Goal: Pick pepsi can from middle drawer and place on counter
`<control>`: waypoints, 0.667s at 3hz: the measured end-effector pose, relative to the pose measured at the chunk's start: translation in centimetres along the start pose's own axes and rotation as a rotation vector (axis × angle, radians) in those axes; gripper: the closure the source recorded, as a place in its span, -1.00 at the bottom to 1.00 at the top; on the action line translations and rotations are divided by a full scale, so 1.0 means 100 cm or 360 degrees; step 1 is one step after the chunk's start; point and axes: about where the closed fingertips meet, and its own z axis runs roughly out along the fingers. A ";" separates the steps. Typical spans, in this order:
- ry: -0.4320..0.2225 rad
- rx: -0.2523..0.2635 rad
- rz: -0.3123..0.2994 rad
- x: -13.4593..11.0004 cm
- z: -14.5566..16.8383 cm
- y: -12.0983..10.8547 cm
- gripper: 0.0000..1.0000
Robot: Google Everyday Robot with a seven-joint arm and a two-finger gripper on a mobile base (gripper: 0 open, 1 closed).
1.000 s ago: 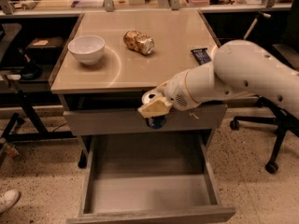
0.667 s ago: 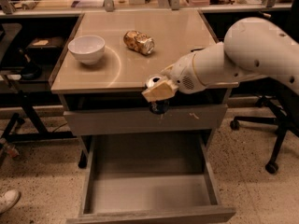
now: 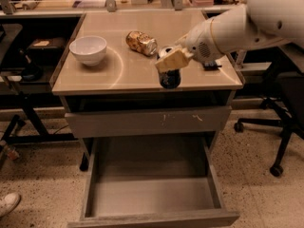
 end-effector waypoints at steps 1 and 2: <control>0.0006 0.0012 0.0005 -0.016 -0.007 -0.023 1.00; 0.0008 -0.0049 0.0049 -0.020 0.007 -0.044 1.00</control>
Offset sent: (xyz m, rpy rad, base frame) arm 0.0837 -0.0090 0.0061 0.0461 0.0990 0.0197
